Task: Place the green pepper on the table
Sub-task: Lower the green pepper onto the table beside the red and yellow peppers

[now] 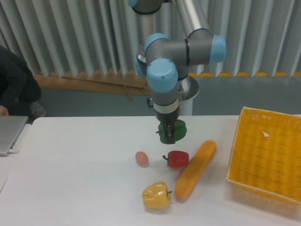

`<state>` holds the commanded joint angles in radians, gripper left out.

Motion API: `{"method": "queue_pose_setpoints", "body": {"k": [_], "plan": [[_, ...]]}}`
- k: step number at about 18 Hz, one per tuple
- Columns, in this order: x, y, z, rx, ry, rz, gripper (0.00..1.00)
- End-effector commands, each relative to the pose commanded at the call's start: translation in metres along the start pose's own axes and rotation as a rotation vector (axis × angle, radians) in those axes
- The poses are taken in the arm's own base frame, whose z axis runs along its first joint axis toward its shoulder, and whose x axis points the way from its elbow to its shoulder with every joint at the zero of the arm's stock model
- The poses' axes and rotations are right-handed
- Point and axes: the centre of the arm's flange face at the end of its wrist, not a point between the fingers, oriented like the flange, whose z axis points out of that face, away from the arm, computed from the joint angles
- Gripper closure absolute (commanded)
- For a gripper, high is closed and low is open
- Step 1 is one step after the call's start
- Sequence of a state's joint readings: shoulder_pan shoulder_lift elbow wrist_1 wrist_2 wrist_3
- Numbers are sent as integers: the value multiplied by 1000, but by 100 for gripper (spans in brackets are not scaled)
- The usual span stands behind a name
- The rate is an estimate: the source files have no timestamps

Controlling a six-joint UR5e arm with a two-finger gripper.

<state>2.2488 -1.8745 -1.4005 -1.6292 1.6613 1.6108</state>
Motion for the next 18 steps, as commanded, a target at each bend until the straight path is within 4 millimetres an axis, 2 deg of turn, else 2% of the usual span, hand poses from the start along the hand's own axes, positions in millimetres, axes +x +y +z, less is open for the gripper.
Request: {"method": "queue_pose_setpoints", "body": {"k": [7,10,13,14,18], "plan": [[-30,-11,37,-9,-17,-23,54],[-38,-15,47,-10,-34,-33,54],[-50,-22,70,-16,-41,-46,54],[-53,-28,74,-19,-54,-46,54],[-55,-31,85,-21,-56,-47,54]]}}
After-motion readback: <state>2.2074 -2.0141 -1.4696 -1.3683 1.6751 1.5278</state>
